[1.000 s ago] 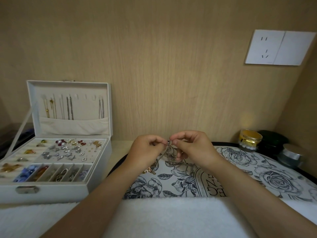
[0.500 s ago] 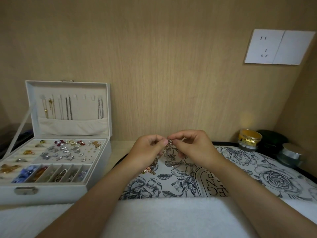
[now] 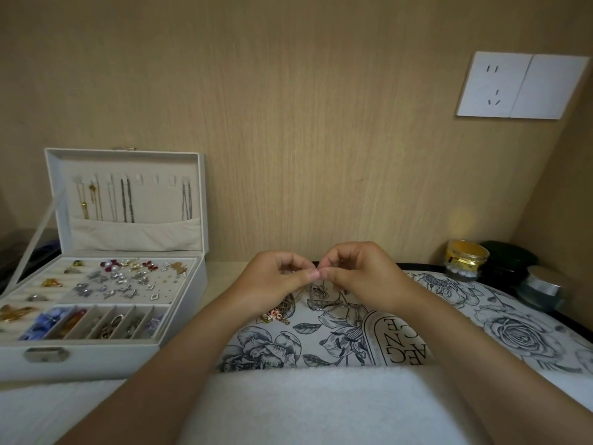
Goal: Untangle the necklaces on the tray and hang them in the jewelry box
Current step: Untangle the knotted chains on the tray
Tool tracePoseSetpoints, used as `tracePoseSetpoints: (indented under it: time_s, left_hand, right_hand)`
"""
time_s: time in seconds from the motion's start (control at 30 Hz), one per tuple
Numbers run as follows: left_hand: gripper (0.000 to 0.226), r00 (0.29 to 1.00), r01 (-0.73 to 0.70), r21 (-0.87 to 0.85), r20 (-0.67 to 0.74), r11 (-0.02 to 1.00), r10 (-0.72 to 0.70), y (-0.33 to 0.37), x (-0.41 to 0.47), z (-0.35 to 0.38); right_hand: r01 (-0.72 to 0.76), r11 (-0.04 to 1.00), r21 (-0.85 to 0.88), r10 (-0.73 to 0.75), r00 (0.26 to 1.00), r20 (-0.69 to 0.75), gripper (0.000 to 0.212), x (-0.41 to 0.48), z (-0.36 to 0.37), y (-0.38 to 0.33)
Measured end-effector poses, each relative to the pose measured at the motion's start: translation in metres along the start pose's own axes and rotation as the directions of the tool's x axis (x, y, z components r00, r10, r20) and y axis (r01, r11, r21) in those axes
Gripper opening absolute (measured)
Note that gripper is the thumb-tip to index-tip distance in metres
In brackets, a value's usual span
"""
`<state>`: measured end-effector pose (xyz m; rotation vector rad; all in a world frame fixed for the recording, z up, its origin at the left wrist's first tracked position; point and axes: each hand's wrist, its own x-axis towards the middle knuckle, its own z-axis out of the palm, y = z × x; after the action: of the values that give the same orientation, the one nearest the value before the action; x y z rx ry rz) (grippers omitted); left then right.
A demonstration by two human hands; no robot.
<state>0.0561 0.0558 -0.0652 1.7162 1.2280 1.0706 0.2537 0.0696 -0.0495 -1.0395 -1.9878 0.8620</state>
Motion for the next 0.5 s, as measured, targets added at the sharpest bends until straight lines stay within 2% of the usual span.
tracePoseSetpoints:
  time_s: [0.1,0.17,0.27,0.37,0.5]
  left_hand:
    - [0.009,0.999,-0.032,0.041,0.022,0.999,0.031,-0.001,0.000,-0.007]
    - [0.004,0.998,-0.063,0.075,0.006,0.995,0.063,-0.003,0.001,-0.007]
    - [0.007,0.988,-0.134,0.129,-0.058,0.983,0.143,-0.006,0.002,-0.004]
    - [0.006,0.970,-0.211,0.271,-0.058,0.939,0.235,-0.010,0.002,-0.003]
    - [0.016,0.959,-0.271,0.458,0.055,0.847,0.277,-0.008,-0.002,-0.003]
  right_hand:
    - [-0.084,0.987,0.138,0.082,0.996,0.016,0.010,0.001,0.001,0.001]
    - [-0.153,0.972,0.178,0.141,0.987,0.081,0.012,0.002,0.002,0.003]
    - [-0.175,0.982,0.068,0.162,0.973,0.166,0.014,0.000,0.002,0.005]
    - [-0.172,0.985,-0.026,0.174,0.966,0.193,0.015,-0.001,0.001,0.006]
    - [-0.241,0.965,0.101,0.217,0.955,0.204,0.021,0.000,0.003,0.007]
